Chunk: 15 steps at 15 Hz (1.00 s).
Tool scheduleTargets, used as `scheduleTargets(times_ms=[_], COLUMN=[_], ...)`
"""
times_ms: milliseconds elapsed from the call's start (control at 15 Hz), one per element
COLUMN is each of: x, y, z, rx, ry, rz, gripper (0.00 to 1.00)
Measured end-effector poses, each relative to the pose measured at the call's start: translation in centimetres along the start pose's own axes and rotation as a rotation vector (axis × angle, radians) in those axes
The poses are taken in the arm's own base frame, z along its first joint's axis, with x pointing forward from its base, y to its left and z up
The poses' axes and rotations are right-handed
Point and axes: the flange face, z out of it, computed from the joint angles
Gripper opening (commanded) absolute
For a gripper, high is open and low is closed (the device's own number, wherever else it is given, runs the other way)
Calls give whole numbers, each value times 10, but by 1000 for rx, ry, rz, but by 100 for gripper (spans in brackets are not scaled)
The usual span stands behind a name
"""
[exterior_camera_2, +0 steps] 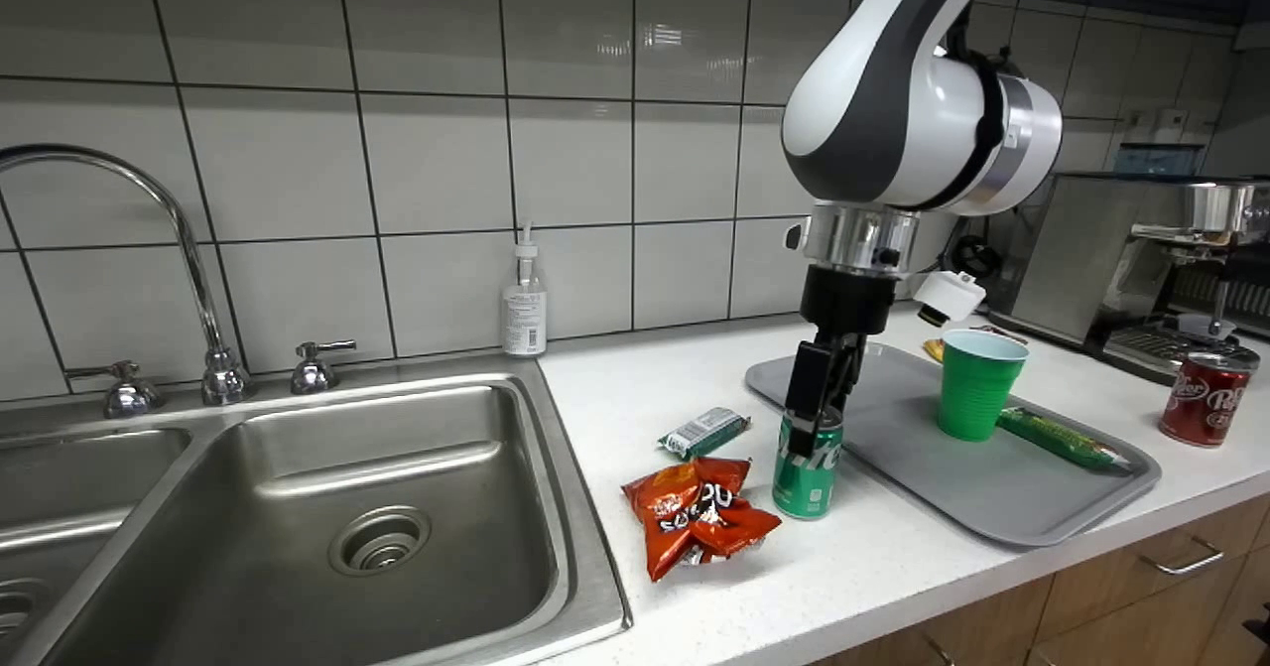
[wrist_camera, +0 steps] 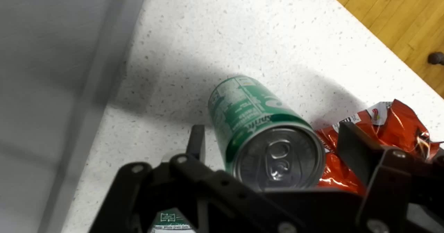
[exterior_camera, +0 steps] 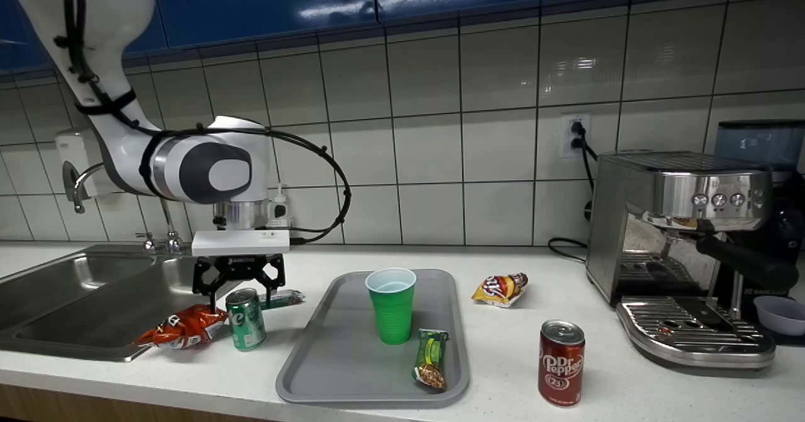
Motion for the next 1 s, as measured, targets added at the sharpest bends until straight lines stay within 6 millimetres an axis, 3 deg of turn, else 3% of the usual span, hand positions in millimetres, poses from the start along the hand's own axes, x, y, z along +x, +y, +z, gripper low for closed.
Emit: scheduleTargets(times_ms=[200, 1000], x=[0, 2], y=[2, 7], z=[0, -5], rx=[-5, -34], ry=[6, 31], rz=[3, -1], gripper=[42, 40])
